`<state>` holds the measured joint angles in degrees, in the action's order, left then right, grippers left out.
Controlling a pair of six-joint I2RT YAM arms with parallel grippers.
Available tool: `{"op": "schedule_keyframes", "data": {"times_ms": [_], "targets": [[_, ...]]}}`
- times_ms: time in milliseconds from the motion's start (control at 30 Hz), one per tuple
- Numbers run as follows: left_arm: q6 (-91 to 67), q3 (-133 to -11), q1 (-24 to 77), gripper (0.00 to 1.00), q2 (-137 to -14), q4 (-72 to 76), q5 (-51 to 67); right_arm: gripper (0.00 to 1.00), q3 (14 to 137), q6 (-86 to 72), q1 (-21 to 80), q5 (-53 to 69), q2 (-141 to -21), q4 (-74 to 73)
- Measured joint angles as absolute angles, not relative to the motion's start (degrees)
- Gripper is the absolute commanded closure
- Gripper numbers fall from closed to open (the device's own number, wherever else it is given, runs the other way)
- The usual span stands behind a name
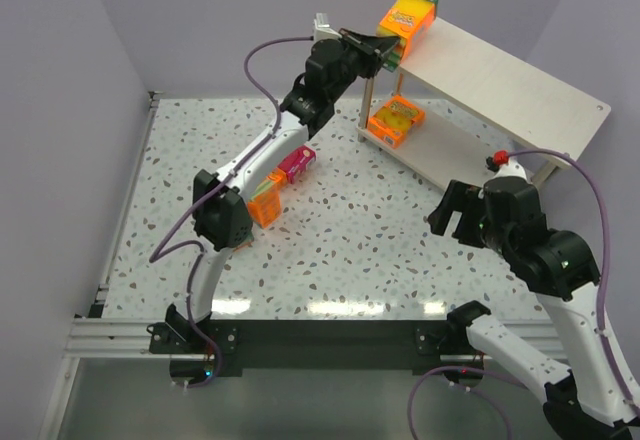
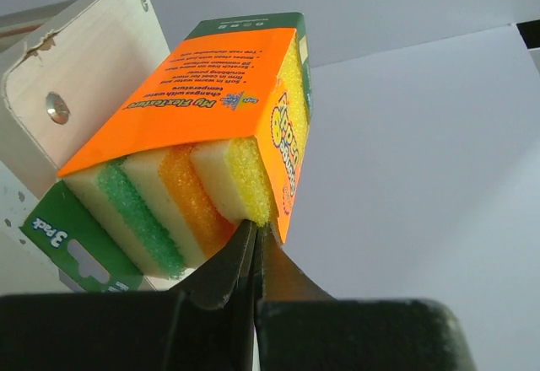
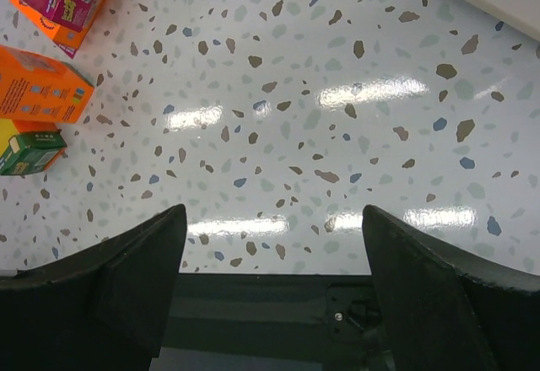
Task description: Place and organize the cleaning sponges onto the shelf
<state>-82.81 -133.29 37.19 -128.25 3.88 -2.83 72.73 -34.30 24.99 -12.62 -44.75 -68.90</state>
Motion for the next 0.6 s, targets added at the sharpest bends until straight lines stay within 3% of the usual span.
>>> {"op": "schedule_keyframes", "data": {"times_ms": [600], "targets": [[-88.2,-134.7,35.6,1.0,-133.8,13.0,-1.1,0.12,71.9,-34.0,25.0,-12.6,-46.1,-67.7]]}}
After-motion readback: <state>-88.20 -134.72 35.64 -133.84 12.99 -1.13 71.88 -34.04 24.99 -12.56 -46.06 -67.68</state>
